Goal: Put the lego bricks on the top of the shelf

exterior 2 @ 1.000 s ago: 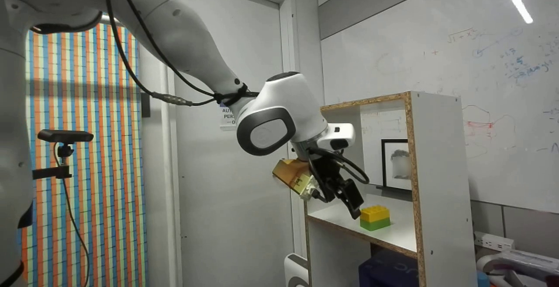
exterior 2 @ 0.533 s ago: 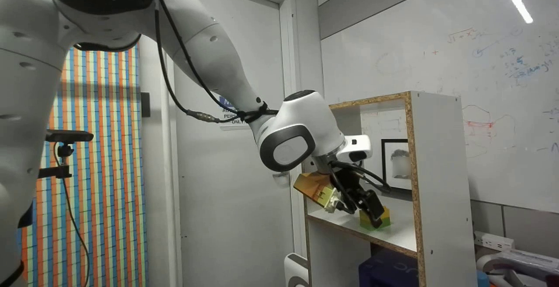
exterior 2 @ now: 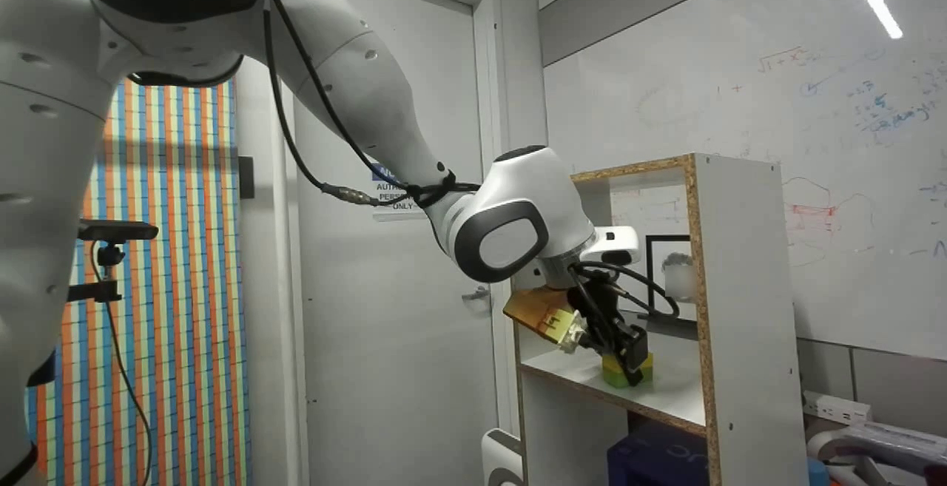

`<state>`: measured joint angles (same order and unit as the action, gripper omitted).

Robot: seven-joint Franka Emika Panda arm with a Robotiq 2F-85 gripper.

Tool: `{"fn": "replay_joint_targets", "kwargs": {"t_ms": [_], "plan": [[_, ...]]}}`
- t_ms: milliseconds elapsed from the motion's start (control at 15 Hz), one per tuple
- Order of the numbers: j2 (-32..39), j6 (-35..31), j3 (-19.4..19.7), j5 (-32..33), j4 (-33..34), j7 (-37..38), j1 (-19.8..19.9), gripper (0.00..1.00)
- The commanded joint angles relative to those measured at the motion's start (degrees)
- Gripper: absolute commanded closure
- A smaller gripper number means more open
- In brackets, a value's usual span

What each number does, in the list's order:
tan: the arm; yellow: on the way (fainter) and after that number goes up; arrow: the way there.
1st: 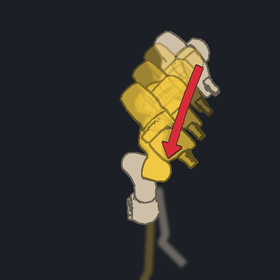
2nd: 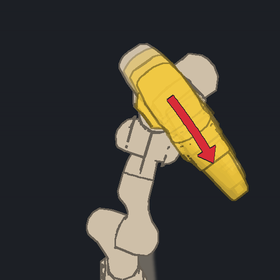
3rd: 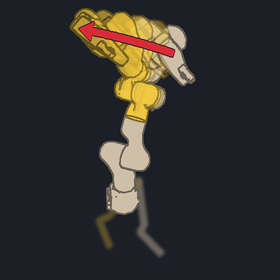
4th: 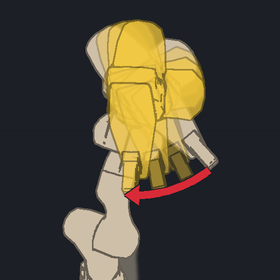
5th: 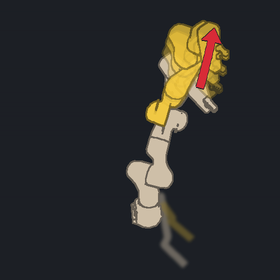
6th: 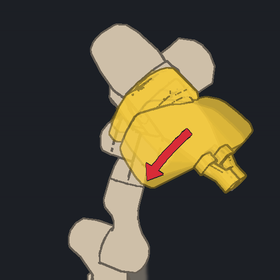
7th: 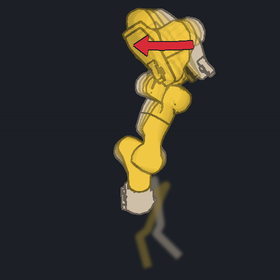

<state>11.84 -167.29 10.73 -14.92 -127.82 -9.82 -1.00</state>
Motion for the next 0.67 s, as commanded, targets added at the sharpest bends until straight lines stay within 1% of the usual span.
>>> {"fn": "replay_joint_targets", "kwargs": {"t_ms": [0,133,200,333,467,533,600], "plan": [[-9.85,11.48,-0.32,8.67,-6.45,5.05,2.76,0.84],[-16.27,17.84,-0.8,11.82,-10.46,4.4,4.39,0.84],[-19.45,19.86,-0.96,13.17,-12.27,4.21,4.96,0.84],[-25.87,24.45,-1.29,13.5,-14.88,1.9,5.64,0.84],[-32.24,28.47,-1.24,12.19,-15.79,-1.03,5.26,0.83],[-34.83,31.62,-1.36,12.18,-14.96,-0.99,5.08,0.83],[-37.12,32.86,-1.32,11.41,-13.89,-1.43,4.67,0.83]]}}
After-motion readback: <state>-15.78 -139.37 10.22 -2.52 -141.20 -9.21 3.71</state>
